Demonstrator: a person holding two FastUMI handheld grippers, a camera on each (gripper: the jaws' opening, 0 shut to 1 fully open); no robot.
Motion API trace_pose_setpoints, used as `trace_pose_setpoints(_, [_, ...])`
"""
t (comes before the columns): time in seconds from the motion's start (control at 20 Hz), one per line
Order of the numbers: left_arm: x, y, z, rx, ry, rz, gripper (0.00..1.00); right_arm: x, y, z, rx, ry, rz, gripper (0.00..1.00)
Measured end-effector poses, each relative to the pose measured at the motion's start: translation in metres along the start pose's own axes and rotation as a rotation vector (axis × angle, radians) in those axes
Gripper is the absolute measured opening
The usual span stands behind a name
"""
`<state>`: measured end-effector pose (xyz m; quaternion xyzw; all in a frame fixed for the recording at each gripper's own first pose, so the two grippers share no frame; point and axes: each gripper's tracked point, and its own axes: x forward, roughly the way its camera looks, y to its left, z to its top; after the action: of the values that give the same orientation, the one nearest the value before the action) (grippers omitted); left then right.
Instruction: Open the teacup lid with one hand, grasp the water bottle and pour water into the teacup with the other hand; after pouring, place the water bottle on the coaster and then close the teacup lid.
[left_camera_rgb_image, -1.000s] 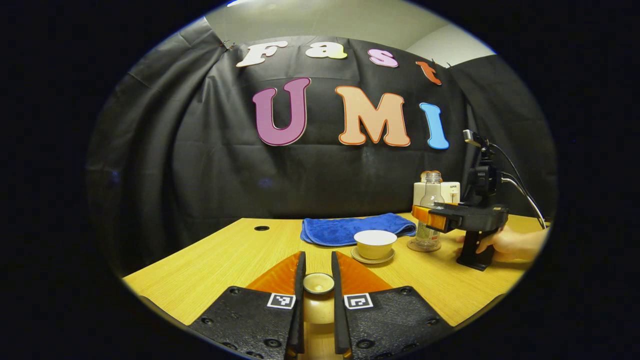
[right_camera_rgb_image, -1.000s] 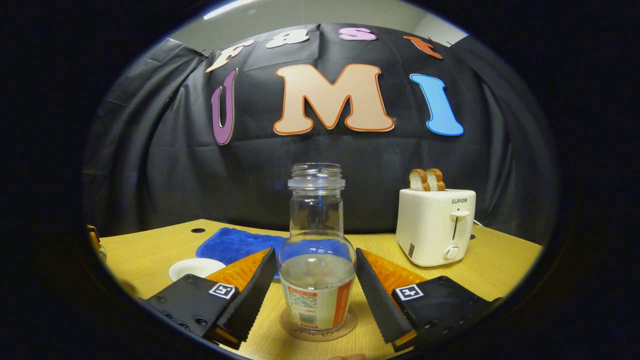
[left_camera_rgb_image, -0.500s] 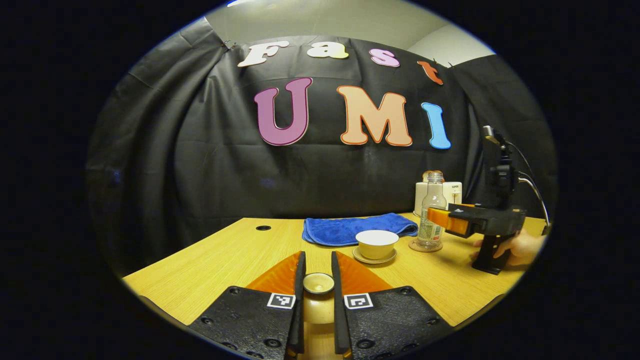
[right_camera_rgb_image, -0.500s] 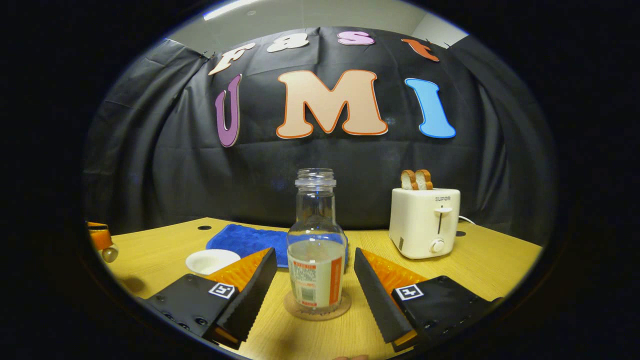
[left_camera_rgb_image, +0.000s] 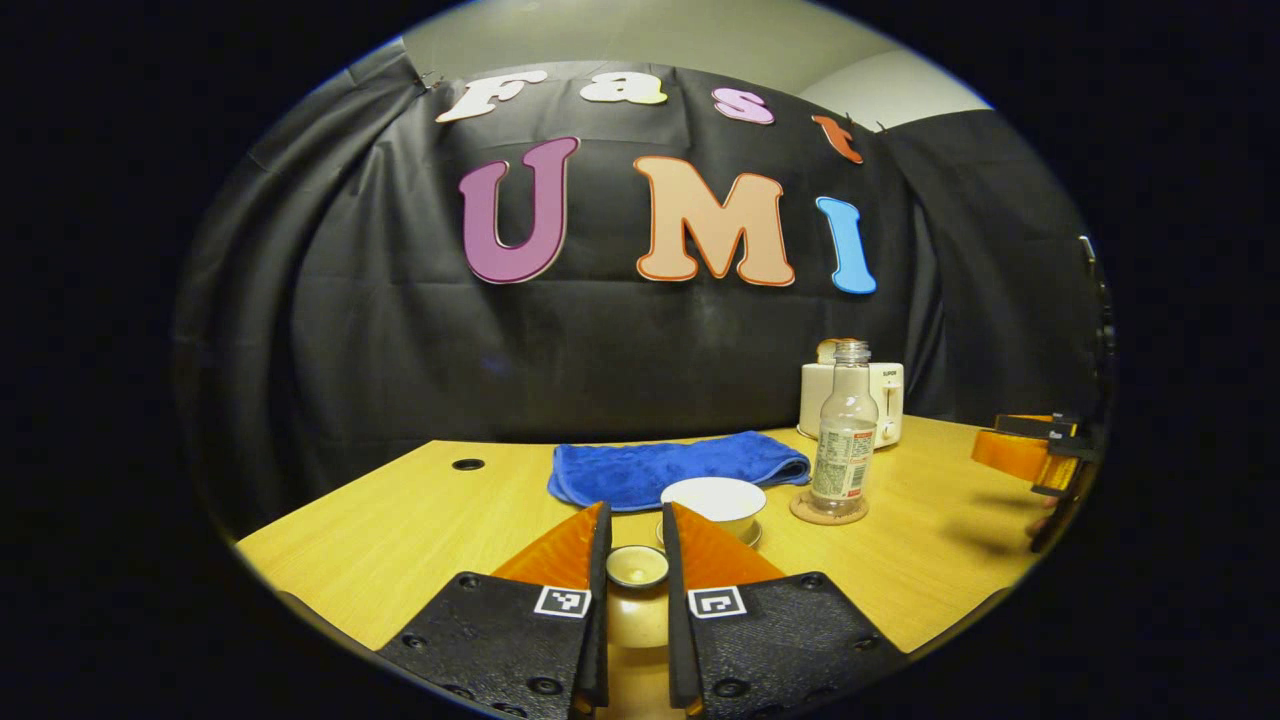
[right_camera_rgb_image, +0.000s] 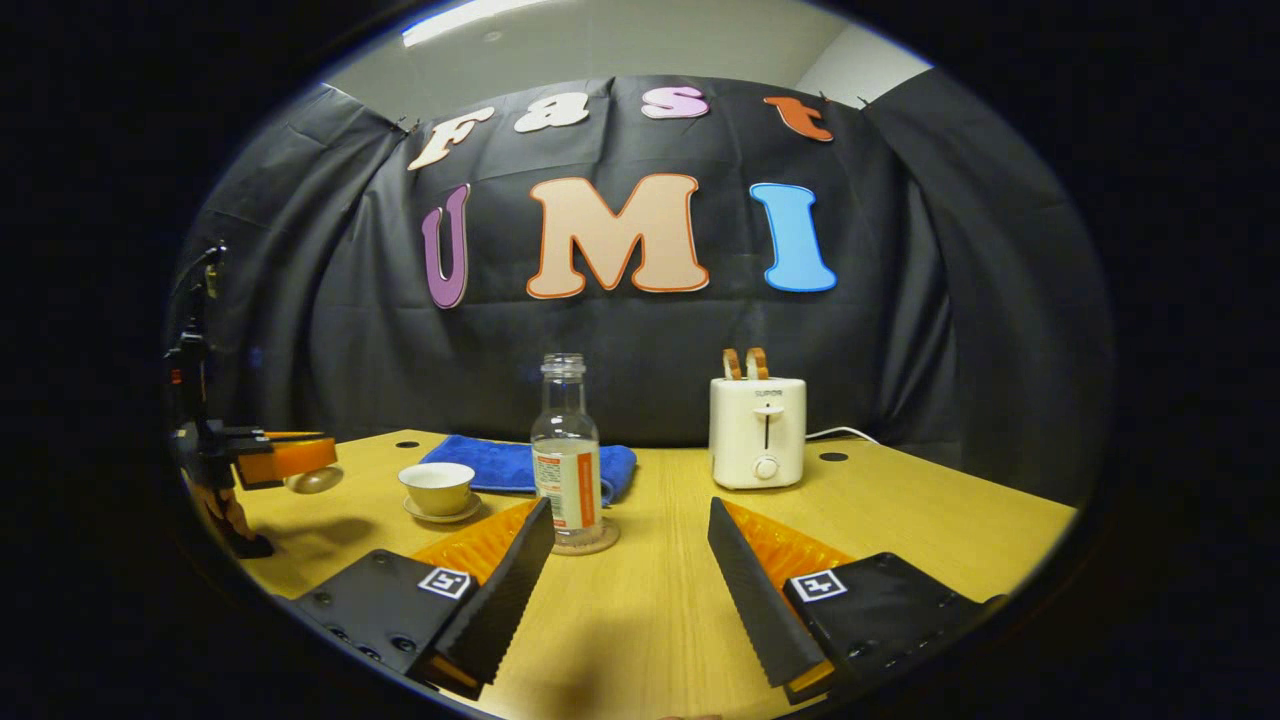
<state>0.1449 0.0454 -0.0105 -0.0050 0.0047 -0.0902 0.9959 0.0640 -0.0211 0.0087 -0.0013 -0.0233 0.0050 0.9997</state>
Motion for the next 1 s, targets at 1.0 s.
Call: trace_pose_setpoints(1.0, [0.115, -0.039, -0.011, 0.118, 0.088, -0.046, 0.21, -0.018, -0.031, 0.002, -0.001, -0.005, -0.031, 0.98])
